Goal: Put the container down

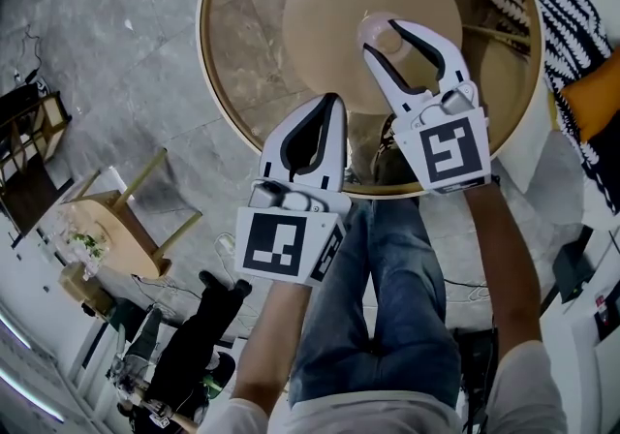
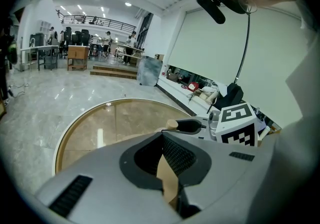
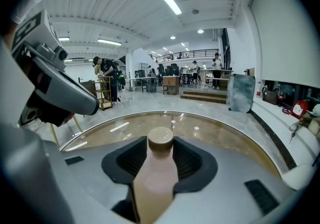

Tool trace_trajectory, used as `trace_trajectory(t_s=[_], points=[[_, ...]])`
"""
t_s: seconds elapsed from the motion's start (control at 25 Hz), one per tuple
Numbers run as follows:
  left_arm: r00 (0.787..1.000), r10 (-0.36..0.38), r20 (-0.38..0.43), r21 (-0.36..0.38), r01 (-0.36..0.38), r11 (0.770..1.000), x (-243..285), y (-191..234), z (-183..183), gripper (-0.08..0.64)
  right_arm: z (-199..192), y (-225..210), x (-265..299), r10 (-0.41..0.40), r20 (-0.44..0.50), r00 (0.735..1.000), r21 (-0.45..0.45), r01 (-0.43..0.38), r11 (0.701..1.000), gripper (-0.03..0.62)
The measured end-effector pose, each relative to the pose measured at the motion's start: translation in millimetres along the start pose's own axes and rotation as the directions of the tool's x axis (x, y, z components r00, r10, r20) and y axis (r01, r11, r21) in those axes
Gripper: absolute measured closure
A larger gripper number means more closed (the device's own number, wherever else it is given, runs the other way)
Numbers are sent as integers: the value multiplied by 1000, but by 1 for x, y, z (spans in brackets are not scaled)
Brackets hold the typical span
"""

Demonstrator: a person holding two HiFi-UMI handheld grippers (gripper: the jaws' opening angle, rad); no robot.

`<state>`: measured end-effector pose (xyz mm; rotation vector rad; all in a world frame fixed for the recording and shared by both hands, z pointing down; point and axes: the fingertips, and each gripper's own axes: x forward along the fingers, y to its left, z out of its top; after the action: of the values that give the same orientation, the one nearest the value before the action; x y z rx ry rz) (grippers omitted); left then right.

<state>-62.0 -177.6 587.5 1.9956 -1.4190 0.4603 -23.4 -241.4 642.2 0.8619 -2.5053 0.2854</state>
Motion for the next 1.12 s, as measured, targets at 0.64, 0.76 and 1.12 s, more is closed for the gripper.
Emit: trace_trajectory(t_s=[0.64,0.76,1.12], points=[[1000,-21,21,25,21,999,-14,-7,9,542,-3,0,-17,-42,-22,999,6,43,999,437],[999,-28,27,32,27,999,-17,-12,11,542,-4,0,-22,-48,-29,998,4,48,999,440],[999,-29,37,48,27,998,-29,-16,16,541,-4,9,-35,-22,-35,999,27,23,999,473]])
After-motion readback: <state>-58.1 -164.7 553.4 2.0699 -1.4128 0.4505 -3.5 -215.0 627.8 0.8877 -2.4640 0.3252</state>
